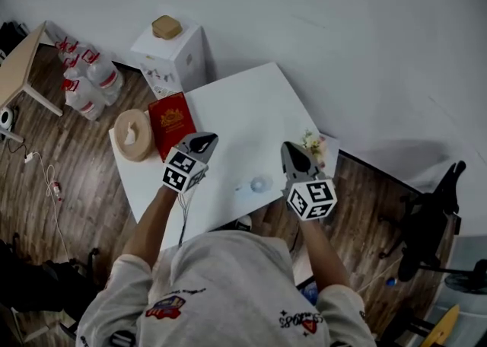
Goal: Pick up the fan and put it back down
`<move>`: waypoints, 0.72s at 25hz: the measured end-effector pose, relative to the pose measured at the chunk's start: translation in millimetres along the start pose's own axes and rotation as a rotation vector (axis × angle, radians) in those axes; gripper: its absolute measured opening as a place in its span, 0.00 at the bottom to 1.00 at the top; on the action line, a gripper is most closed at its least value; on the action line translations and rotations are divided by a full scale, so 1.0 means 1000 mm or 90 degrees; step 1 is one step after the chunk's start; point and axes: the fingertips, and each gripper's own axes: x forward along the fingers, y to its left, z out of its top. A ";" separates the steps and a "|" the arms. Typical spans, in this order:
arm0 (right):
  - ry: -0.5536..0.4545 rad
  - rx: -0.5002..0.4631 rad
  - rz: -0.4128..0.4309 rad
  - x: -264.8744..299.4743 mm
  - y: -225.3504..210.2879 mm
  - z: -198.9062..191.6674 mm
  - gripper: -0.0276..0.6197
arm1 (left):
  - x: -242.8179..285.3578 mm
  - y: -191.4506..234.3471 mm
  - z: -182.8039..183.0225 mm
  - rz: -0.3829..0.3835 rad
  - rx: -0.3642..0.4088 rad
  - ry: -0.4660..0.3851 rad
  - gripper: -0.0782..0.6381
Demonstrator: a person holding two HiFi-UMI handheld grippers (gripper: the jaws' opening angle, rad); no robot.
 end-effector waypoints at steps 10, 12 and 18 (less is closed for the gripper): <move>-0.067 -0.010 0.052 0.017 0.022 0.037 0.04 | -0.053 0.036 0.057 0.080 0.013 -0.077 0.12; -0.080 -0.018 0.058 0.018 0.027 0.043 0.04 | -0.058 0.039 0.060 0.084 0.011 -0.087 0.12; -0.081 -0.025 0.054 0.017 0.029 0.044 0.04 | -0.063 0.043 0.056 0.091 0.001 -0.096 0.12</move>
